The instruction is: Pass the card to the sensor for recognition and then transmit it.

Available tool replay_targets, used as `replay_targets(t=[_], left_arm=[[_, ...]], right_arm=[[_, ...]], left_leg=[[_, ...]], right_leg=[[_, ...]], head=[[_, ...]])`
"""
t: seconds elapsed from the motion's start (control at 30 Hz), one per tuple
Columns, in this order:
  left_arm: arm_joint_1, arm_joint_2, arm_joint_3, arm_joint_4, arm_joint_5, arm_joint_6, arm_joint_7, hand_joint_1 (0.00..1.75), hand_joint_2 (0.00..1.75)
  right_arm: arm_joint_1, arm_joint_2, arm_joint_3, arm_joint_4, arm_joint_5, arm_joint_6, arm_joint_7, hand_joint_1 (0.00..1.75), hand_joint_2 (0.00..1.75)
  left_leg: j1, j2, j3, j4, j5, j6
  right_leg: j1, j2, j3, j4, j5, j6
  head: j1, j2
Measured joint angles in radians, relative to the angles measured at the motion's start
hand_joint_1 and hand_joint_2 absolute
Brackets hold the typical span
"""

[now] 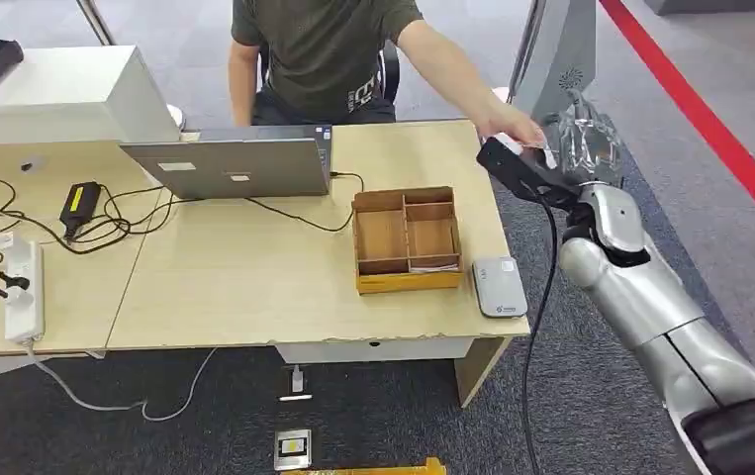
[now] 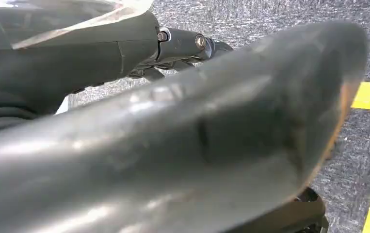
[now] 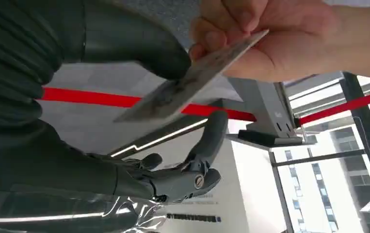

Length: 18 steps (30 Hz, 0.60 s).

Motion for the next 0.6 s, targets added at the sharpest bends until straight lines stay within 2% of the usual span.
replay_targets(t=[0.6], left_arm=[[-0.001,0.001,-0.007,0.0,-0.006,0.003,0.0,0.0,0.0]], right_arm=[[0.05,-0.018,0.007,0.001,-0.034,-0.005,-0.011,1.75,1.75]], left_leg=[[0.0,0.0,0.0,0.0,0.0,0.0]], right_leg=[[0.0,0.0,0.0,0.0,0.0,0.0]], head=[[0.0,0.0]])
